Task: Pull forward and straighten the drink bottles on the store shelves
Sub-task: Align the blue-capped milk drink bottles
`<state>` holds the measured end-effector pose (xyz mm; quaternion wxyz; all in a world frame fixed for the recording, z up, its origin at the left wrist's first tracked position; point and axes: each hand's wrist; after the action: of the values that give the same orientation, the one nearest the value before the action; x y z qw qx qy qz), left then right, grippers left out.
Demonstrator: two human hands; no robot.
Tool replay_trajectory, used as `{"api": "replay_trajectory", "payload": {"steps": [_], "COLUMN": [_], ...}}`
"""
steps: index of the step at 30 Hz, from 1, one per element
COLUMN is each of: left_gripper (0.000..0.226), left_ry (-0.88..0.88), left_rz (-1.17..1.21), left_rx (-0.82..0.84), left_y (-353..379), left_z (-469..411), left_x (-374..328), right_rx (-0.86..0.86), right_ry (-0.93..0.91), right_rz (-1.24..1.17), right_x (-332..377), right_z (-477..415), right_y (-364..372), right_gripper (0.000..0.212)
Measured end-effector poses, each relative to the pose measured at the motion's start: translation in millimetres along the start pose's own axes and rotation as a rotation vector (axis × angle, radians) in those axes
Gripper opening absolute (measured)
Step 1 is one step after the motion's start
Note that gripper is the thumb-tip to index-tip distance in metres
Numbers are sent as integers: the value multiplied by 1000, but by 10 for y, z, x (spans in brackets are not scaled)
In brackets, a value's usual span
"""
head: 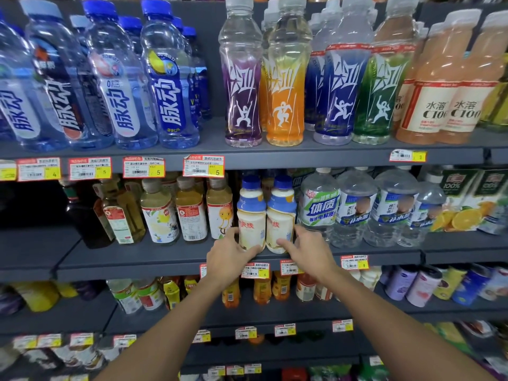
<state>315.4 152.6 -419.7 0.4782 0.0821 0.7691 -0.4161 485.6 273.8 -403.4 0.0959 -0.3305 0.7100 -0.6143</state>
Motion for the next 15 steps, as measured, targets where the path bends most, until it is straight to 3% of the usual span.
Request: {"api": "replay_trajectory", "payload": {"steps": [4,8,15], "left_gripper": [77,83,78], "left_ry": [-41,32,19], "left_rz": [-48,-153,-169], "left_rx": [-33,1,-7], "left_y": [61,33,24], "left_z": [43,35,14], "left_x": [-47,28,77], "right_rx": [-80,-97,-43], "right_ry": [14,77,67], "right_rz": [141,234,113], "right_x": [-8,91,28], "right_z": [87,113,101], "right_y": [39,120,214], "right_gripper": [66,82,65]}}
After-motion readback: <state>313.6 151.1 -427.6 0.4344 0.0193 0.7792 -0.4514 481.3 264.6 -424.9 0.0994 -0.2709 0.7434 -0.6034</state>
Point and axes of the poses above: each hand's wrist, its own z-axis away from the middle knuckle, its own y-axis out of the palm, x = y × z, and after that the axes turned 14 degrees about z, right-handed
